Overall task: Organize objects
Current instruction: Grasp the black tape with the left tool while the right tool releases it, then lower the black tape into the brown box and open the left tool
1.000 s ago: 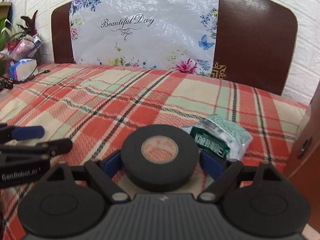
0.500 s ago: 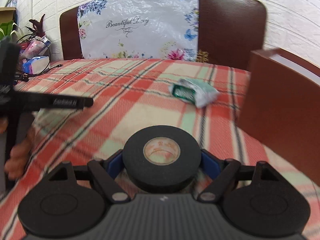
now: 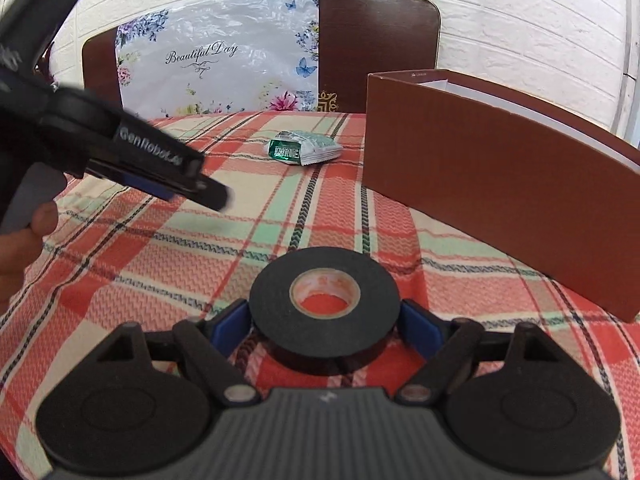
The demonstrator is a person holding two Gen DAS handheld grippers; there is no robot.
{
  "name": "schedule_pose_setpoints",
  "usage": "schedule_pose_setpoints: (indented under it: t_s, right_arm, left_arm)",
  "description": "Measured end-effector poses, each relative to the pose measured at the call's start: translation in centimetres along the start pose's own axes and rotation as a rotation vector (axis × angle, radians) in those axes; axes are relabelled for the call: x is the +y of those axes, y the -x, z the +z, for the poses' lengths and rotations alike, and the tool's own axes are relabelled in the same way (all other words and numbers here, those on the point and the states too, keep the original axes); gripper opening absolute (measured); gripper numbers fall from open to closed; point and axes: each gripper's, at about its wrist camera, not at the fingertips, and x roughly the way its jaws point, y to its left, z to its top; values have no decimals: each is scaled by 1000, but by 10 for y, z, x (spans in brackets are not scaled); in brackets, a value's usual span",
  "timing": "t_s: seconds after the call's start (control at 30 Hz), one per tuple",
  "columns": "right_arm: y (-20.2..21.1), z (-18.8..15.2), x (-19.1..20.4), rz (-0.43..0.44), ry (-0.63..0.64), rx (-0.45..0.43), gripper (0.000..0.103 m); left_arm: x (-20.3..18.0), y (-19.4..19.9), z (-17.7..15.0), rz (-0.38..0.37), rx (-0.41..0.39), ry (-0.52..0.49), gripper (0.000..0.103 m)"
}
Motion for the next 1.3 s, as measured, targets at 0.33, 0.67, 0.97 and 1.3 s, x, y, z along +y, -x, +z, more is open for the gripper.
schedule_pose_setpoints:
  t_s: [0.33, 0.67, 0.97, 1.3]
  right_arm:
    - [0, -4, -5, 24, -14, -14, 81]
    - [-2, -5, -9, 56, -37, -31, 81]
    - [18, 1, -11, 14, -36, -167, 80]
    - [39, 58, -62, -226, 0, -434, 80]
  left_arm:
    - [-14, -22, -1, -60, 117, 58, 43]
    - [-30, -30, -8, -95, 162, 42, 33]
    - [-57, 1, 24, -95, 39, -32, 32]
    - [-129, -11, 103, -145, -160, -173, 32]
